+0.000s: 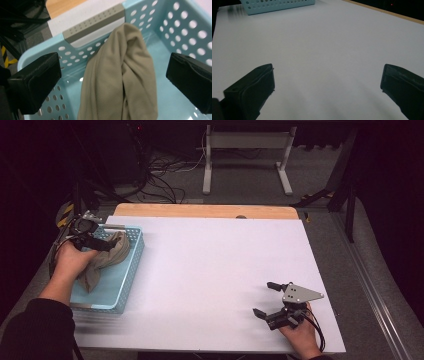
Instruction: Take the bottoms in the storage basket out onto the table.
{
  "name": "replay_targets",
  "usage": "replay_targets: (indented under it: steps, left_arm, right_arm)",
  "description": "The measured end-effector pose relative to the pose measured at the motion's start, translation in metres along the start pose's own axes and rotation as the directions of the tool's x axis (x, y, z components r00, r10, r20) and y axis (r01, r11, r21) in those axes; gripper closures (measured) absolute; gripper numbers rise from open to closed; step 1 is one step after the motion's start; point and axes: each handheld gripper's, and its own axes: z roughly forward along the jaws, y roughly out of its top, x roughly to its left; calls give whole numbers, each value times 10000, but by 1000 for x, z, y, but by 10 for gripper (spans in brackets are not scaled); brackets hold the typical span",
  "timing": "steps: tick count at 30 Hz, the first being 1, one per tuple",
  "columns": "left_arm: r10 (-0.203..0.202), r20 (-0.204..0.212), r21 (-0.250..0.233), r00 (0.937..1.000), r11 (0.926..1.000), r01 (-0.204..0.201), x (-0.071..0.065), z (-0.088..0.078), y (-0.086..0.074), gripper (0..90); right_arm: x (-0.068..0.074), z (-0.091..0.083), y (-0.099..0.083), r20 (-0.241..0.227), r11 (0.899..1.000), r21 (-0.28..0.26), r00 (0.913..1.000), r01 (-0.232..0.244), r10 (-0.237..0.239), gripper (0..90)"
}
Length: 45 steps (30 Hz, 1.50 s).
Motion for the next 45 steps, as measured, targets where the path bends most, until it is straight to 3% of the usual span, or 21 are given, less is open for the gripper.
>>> replay_targets:
  steps: [13, 26, 33, 45]
  left_arm:
    - [1, 577, 991, 9983, 9951, -58, 7, 17, -7, 7]
    - [-451, 511, 1345, 9977, 9902, 379, 9, 26, -10, 8]
    - [-391, 638, 1755, 9972, 9841, 273, 7, 32, -12, 10]
    - [-271, 1022, 2535, 9944, 9673, 3, 2, 45, -14, 44]
  right_arm:
    - [0, 1, 0, -15, 10000, 49, 10000, -30, 30, 0]
    - [0, 1, 0, -38, 10000, 65, 10000, -52, 52, 0]
    - [0, 1, 0, -55, 10000, 77, 10000, -50, 50, 0]
    - [0, 1, 0, -70, 10000, 89, 10000, -39, 40, 0]
